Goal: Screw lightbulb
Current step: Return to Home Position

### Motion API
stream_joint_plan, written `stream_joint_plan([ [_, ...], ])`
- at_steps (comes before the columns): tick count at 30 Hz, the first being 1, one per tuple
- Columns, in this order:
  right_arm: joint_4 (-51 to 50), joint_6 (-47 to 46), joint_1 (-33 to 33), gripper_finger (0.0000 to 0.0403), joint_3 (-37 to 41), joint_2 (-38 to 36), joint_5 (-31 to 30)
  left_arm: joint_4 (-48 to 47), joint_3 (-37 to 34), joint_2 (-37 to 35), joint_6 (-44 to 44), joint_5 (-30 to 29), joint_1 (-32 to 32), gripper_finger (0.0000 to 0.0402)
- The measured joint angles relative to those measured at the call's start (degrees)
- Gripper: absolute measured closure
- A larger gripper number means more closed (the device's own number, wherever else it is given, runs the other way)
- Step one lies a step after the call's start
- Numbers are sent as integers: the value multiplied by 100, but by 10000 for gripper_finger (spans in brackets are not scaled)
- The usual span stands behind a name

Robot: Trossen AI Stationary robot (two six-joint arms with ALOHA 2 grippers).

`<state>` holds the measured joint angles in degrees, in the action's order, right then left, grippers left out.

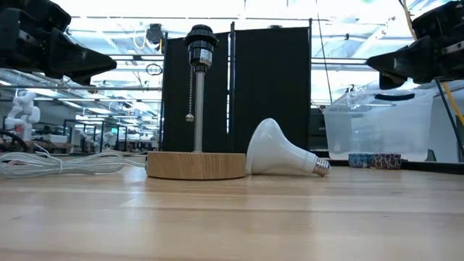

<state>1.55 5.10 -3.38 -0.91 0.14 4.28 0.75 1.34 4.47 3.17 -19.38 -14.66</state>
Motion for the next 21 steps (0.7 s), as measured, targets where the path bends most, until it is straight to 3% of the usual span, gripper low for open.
stream_joint_plan([
  [21, -4, -267, 1, 403, 0, 2, 9, 0, 0, 0, -63, 48, 0, 308],
])
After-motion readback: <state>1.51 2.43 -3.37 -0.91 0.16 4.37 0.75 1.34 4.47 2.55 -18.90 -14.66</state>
